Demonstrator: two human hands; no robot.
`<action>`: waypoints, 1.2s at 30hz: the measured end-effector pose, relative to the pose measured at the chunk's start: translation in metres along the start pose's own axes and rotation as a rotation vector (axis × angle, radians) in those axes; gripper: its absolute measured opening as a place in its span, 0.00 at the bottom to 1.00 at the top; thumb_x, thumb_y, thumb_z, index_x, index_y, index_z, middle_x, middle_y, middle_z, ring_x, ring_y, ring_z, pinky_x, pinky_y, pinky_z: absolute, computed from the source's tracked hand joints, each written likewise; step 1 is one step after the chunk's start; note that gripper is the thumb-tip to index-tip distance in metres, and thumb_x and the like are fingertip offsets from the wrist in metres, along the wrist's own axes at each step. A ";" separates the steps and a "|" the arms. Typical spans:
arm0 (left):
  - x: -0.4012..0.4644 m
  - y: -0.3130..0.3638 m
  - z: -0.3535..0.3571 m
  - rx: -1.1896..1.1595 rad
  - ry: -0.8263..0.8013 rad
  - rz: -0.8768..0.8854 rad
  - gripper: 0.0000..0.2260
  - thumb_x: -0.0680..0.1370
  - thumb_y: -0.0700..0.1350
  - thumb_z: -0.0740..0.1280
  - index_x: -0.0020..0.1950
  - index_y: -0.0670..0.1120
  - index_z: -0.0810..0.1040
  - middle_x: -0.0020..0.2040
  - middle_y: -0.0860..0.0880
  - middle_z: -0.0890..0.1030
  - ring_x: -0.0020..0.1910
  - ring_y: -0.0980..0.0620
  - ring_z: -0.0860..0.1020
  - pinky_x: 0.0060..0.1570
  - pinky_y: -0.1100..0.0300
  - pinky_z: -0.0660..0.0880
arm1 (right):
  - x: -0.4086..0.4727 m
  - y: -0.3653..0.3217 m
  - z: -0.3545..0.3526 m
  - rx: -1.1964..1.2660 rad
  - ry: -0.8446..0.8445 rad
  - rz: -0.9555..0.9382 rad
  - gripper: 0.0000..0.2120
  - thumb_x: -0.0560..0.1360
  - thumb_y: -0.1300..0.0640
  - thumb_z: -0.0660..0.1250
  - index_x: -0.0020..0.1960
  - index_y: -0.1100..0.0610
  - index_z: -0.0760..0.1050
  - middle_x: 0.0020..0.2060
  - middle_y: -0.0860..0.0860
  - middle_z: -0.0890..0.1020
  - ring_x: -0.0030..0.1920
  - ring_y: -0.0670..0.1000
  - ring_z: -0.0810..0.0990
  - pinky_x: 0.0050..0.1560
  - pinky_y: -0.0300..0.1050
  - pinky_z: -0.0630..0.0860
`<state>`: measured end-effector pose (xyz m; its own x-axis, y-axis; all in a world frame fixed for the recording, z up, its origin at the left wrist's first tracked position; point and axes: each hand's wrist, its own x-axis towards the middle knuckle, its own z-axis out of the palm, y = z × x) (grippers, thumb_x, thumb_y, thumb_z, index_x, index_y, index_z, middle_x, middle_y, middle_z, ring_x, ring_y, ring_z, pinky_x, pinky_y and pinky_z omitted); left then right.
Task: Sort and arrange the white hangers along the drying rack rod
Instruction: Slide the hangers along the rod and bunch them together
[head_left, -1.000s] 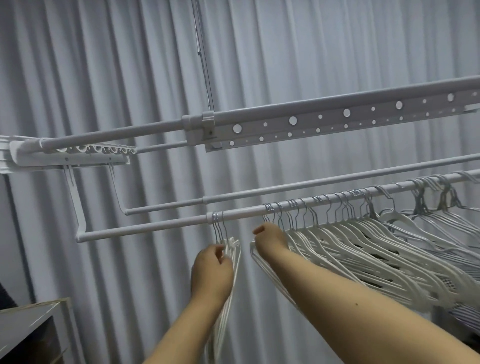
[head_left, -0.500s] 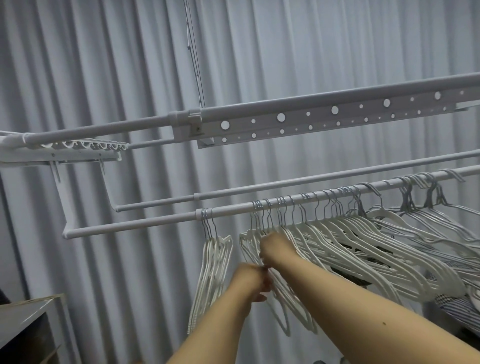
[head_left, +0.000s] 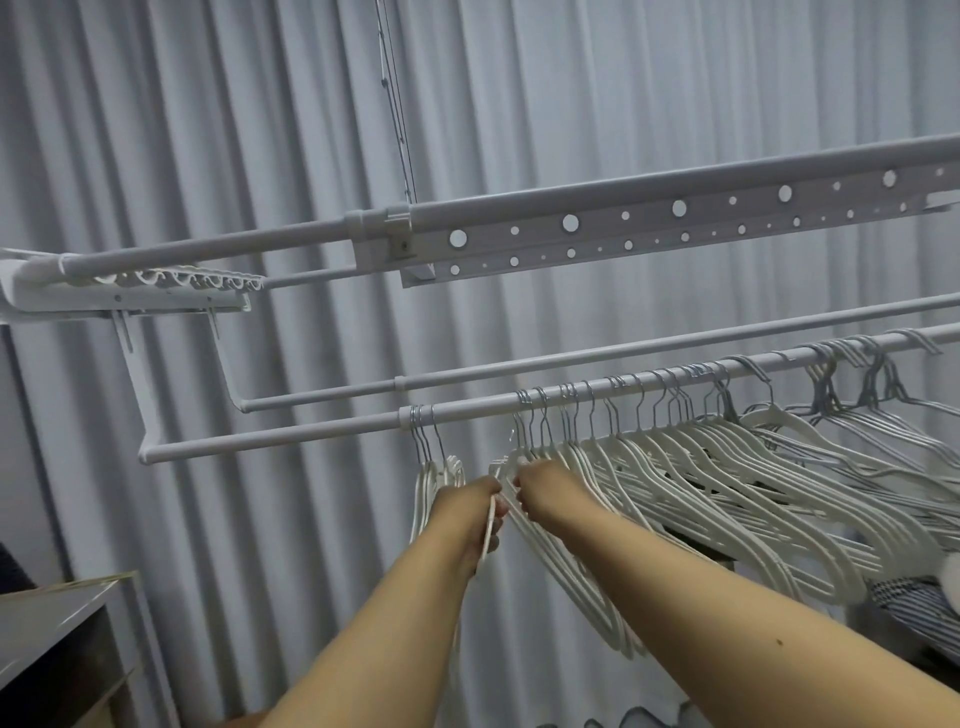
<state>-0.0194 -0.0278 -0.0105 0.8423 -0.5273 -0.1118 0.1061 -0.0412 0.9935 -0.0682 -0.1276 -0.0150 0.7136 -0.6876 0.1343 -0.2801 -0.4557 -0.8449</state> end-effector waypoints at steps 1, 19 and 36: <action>-0.003 -0.003 0.000 -0.003 -0.006 -0.021 0.09 0.76 0.41 0.63 0.37 0.42 0.75 0.25 0.48 0.75 0.22 0.53 0.68 0.26 0.65 0.62 | -0.001 -0.001 0.000 -0.001 -0.007 0.005 0.16 0.80 0.62 0.52 0.61 0.68 0.73 0.59 0.64 0.77 0.61 0.62 0.76 0.62 0.52 0.74; -0.059 0.026 -0.031 -0.043 -0.108 0.035 0.18 0.80 0.50 0.58 0.36 0.40 0.76 0.25 0.45 0.75 0.22 0.52 0.70 0.23 0.65 0.65 | -0.003 0.005 0.004 0.460 0.128 0.154 0.19 0.81 0.56 0.53 0.34 0.59 0.70 0.26 0.56 0.73 0.25 0.53 0.72 0.29 0.42 0.70; 0.015 -0.048 -0.050 0.552 0.141 0.123 0.29 0.77 0.35 0.53 0.78 0.49 0.56 0.66 0.40 0.72 0.36 0.50 0.78 0.27 0.63 0.77 | -0.035 0.054 -0.013 0.211 0.724 0.236 0.25 0.83 0.52 0.44 0.57 0.66 0.75 0.53 0.64 0.80 0.54 0.64 0.77 0.52 0.52 0.70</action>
<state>0.0144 0.0093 -0.0605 0.8972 -0.4397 0.0412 -0.2564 -0.4426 0.8593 -0.1169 -0.1355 -0.0586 0.0346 -0.9828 0.1816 -0.1927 -0.1849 -0.9637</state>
